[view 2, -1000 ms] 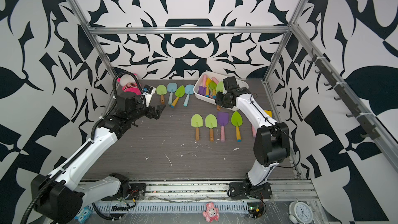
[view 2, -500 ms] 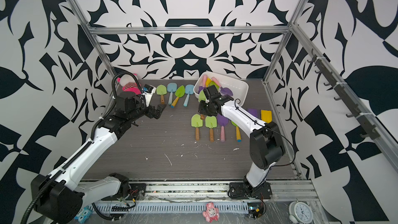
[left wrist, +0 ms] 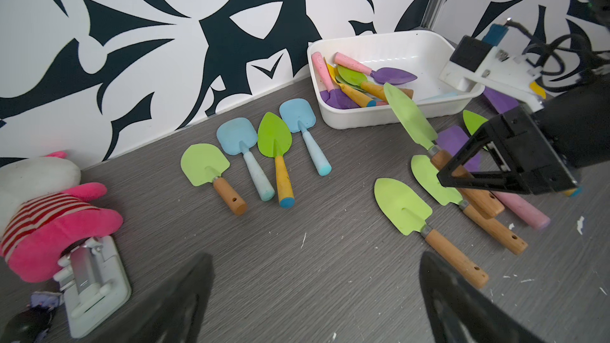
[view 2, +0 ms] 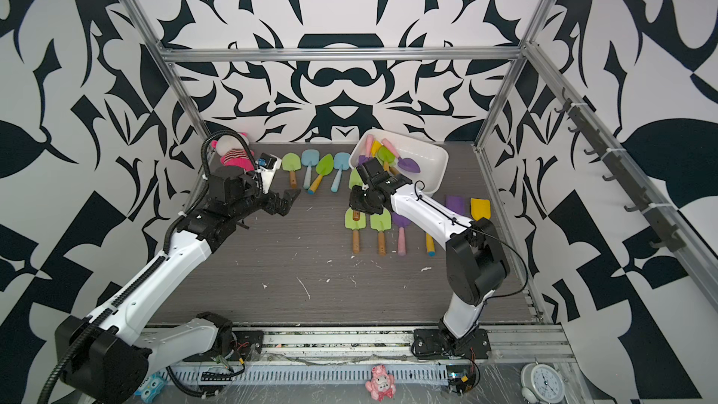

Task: Take the shovel out of the storage box
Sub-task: Place the shovel at the center of the board.

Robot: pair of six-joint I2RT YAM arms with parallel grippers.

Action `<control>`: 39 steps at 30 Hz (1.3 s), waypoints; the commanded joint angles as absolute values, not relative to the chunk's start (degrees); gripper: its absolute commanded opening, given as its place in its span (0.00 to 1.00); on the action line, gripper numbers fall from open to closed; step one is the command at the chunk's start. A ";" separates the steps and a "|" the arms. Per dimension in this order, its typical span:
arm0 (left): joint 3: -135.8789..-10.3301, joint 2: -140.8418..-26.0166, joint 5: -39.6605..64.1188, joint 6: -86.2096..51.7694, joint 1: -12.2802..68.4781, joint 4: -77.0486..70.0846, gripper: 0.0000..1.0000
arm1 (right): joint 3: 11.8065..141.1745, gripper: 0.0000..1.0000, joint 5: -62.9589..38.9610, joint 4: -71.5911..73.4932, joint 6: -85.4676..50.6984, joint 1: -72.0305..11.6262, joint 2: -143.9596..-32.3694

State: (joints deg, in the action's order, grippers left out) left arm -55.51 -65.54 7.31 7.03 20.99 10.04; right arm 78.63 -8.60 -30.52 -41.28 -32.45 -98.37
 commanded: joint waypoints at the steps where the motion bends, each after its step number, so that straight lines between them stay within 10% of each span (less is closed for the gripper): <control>1: -54.04 -63.85 8.05 6.76 20.76 9.04 0.99 | 79.22 0.00 -9.12 -28.95 -42.26 -33.20 -98.00; 39: -49.59 -60.29 8.15 4.14 20.79 9.40 0.99 | 78.83 0.00 -9.78 -32.89 -44.34 -39.29 -101.83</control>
